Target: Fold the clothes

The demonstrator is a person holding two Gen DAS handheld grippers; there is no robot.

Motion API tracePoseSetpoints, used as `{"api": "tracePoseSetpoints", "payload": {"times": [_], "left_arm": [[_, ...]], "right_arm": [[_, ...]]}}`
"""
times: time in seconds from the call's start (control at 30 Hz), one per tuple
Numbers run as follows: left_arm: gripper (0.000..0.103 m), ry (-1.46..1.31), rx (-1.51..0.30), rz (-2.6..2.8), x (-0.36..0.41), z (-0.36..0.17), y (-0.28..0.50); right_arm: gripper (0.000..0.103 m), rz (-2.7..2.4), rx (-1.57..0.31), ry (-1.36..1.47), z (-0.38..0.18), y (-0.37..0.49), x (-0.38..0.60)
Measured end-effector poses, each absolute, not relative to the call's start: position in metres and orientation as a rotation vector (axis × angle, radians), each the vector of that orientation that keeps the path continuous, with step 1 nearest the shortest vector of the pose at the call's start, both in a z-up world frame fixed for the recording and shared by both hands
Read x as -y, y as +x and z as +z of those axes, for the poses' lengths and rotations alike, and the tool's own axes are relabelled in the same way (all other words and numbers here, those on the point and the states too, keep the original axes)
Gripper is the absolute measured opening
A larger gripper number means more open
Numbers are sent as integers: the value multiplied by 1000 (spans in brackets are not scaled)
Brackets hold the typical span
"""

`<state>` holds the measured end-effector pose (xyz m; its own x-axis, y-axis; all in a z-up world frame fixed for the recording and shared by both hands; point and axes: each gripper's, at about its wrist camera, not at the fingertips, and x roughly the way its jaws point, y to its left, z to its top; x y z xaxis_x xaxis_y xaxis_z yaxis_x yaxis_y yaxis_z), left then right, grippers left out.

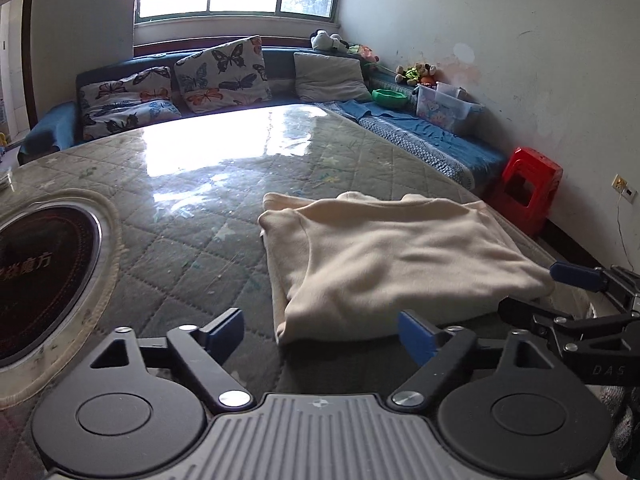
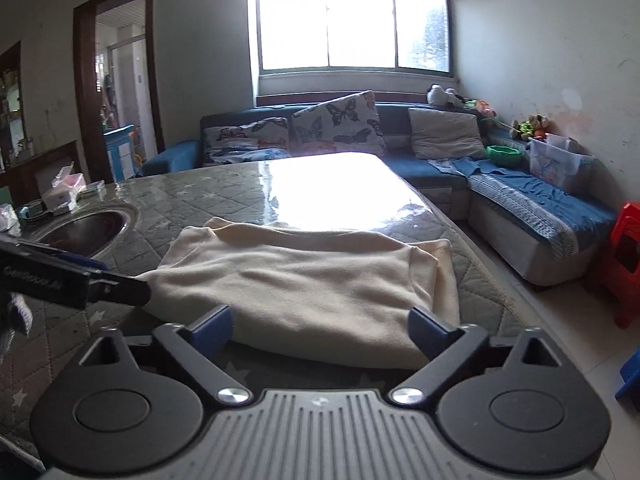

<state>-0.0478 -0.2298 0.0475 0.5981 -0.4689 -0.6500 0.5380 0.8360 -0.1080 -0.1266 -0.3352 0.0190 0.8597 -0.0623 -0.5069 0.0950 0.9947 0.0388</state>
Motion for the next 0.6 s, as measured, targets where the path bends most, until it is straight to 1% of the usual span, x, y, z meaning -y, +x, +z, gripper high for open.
{"api": "tracePoseSetpoints", "payload": {"times": [0.1,0.17,0.6], "left_arm": [[100,119,-718,-578,226,45,-56],[103,113,-715,-577,222,44,-61],[103,123,-732,-563,212,37,-83]], "right_arm": [[103,-108,-530,40,18,-131,327],[103,-118,-533,34,17,-133,322],[103,-179,-562,45,11,-146,308]]}}
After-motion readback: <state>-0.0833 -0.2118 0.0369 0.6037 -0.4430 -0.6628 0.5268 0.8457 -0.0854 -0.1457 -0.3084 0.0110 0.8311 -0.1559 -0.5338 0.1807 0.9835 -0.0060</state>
